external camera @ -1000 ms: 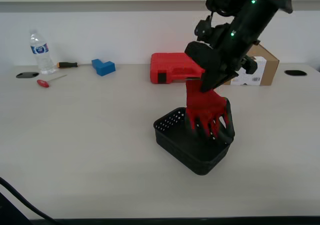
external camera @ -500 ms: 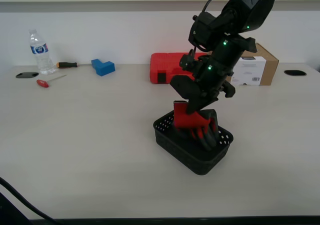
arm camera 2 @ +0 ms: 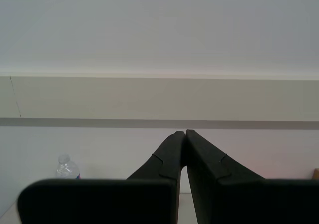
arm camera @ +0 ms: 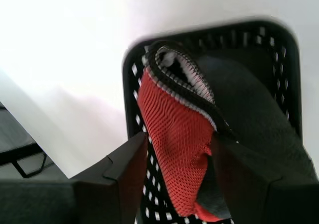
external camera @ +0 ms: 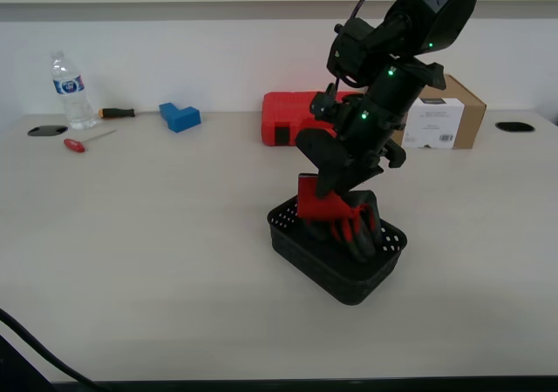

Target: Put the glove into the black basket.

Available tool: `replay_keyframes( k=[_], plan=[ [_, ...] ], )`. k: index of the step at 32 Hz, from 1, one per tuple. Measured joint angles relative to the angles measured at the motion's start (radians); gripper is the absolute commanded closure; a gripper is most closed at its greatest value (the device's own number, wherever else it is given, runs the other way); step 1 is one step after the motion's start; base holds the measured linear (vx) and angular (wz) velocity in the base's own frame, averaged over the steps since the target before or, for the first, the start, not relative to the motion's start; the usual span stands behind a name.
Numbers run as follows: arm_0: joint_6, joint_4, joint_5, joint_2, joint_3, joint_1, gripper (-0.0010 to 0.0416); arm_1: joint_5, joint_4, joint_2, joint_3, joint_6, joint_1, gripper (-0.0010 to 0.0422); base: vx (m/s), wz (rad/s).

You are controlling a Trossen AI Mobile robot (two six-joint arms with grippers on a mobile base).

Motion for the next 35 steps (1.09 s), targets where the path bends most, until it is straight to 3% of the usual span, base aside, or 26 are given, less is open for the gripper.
replay_keyframes(
  k=[7, 10, 14, 17, 26, 35],
  plan=[
    [0.0, 0.041, 0.0, -0.113, 0.002, 0.0, 0.0206, 0.0, 0.0, 0.0, 0.0, 0.0, 0.0, 0.0412, 0.0, 0.0],
    [-0.001, 0.04, 0.023, -0.163, 0.003, -0.001, 0.0206, 0.0, 0.0, 0.0, 0.0, 0.0, 0.0, 0.0412, 0.0, 0.0],
    [-0.003, 0.067, 0.09, -0.278, 0.002, -0.021, 0.0207, 0.0, -0.003, 0.0, 0.0, 0.0, 0.0, 0.0412, 0.0, 0.0],
    [-0.003, 0.085, 0.188, -0.385, 0.0, -0.072, 0.0207, 0.0, -0.005, 0.0, 0.0, 0.0, 0.0, 0.0412, 0.0, 0.0],
    [-0.003, 0.102, 0.192, -0.42, -0.005, -0.196, 0.0206, 0.0, -0.011, 0.0, 0.0, 0.0, 0.0, 0.0412, 0.0, 0.0],
    [-0.003, 0.1, 0.192, -0.421, -0.004, -0.195, 0.0207, 0.0, -0.011, 0.0, 0.0, 0.0, 0.0, 0.0412, 0.0, 0.0]
  ],
)
